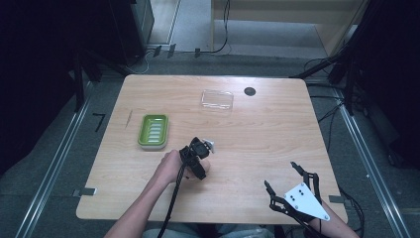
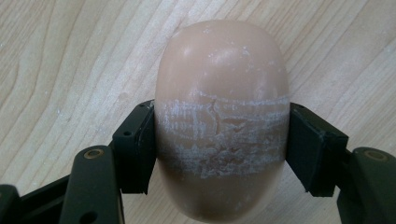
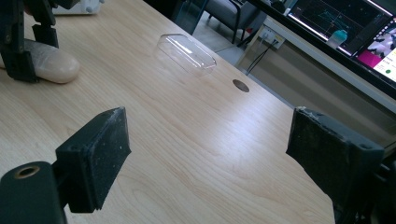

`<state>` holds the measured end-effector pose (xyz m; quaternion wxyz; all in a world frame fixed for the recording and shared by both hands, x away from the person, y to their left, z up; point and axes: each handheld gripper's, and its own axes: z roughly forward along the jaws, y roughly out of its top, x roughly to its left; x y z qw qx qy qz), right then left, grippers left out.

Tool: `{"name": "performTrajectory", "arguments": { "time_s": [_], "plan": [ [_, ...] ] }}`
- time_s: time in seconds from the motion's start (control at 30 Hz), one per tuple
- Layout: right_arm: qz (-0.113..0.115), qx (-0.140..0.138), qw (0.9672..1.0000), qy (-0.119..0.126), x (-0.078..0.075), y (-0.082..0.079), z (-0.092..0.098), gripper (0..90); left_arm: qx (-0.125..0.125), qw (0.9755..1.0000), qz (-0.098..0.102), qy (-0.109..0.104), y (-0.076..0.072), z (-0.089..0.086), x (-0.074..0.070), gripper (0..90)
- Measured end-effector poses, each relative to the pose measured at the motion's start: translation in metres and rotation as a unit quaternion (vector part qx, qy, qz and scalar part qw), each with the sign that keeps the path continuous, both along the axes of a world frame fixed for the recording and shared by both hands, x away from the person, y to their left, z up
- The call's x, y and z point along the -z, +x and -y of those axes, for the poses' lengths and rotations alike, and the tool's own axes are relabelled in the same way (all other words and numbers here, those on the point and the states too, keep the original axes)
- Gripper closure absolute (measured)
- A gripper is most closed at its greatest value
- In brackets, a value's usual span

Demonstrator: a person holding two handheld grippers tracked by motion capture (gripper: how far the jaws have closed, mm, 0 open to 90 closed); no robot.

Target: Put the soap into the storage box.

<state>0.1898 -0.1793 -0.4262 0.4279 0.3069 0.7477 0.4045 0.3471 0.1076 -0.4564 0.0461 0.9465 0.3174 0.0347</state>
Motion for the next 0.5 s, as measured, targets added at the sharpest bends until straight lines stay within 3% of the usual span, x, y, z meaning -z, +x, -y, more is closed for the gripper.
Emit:
{"name": "performTrajectory", "arguments": {
  "time_s": [0.17,0.5],
  "plan": [
    [0.001,0.000,1.0000,-0.001,0.0001,-0.0001,-0.0001,13.1,-0.008,0.9999,0.009,0.002,-0.0004,0.0007,-0.0008,33.6],
    [0.003,-0.001,1.0000,0.000,0.0001,-0.0002,0.0006,13.2,-0.014,0.9999,0.005,-0.002,-0.0003,-0.0053,-0.0083,33.6]
  ]
}}
